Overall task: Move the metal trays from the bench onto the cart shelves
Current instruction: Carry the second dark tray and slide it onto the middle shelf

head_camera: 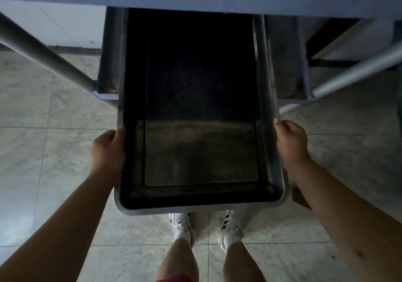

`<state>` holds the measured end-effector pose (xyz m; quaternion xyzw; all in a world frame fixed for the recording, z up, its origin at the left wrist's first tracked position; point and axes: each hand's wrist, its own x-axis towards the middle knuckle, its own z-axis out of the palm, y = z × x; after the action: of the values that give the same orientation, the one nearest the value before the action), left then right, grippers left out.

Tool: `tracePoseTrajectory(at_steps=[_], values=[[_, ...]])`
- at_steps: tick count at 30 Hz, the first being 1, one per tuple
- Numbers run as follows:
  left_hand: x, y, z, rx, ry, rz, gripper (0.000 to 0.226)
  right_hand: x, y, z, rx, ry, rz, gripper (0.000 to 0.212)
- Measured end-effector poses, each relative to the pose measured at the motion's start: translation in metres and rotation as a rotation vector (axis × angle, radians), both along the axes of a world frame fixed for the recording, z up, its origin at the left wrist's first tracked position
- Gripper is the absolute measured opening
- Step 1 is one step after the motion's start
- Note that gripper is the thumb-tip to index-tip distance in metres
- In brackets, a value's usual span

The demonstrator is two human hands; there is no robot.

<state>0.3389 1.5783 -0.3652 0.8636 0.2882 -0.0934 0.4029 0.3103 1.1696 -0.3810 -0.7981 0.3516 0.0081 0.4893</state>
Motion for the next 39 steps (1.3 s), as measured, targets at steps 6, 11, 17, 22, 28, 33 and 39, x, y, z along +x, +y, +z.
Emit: tracePoseTrajectory(at_steps=[6,11,17,22,28,33,39], values=[[0.02,0.0,-0.013,-0.02,-0.024,0.022,0.055,0.033,0.0,-0.02,0.042,-0.04,0.017,0.044],[0.028,-0.008,-0.023,-0.091,-0.026,0.058,0.052,0.057,-0.005,-0.029,0.006,-0.014,0.031,0.043],[0.036,-0.012,-0.034,-0.186,-0.045,0.157,0.046,0.089,-0.013,-0.038,0.003,-0.013,0.104,0.044],[0.038,-0.02,-0.033,-0.323,-0.025,0.228,0.036,0.129,-0.023,-0.035,-0.136,0.073,0.314,0.043],[0.035,-0.032,-0.025,-0.367,-0.004,0.314,0.035,0.073,-0.03,-0.016,-0.214,0.1,0.028,0.049],[0.027,-0.045,-0.03,-0.421,-0.003,0.364,0.032,-0.061,0.05,-0.007,0.265,0.142,-0.271,0.027],[0.001,-0.089,-0.039,-0.411,-0.06,0.465,0.036,-0.049,0.081,-0.012,0.503,-0.07,-0.458,0.009]])
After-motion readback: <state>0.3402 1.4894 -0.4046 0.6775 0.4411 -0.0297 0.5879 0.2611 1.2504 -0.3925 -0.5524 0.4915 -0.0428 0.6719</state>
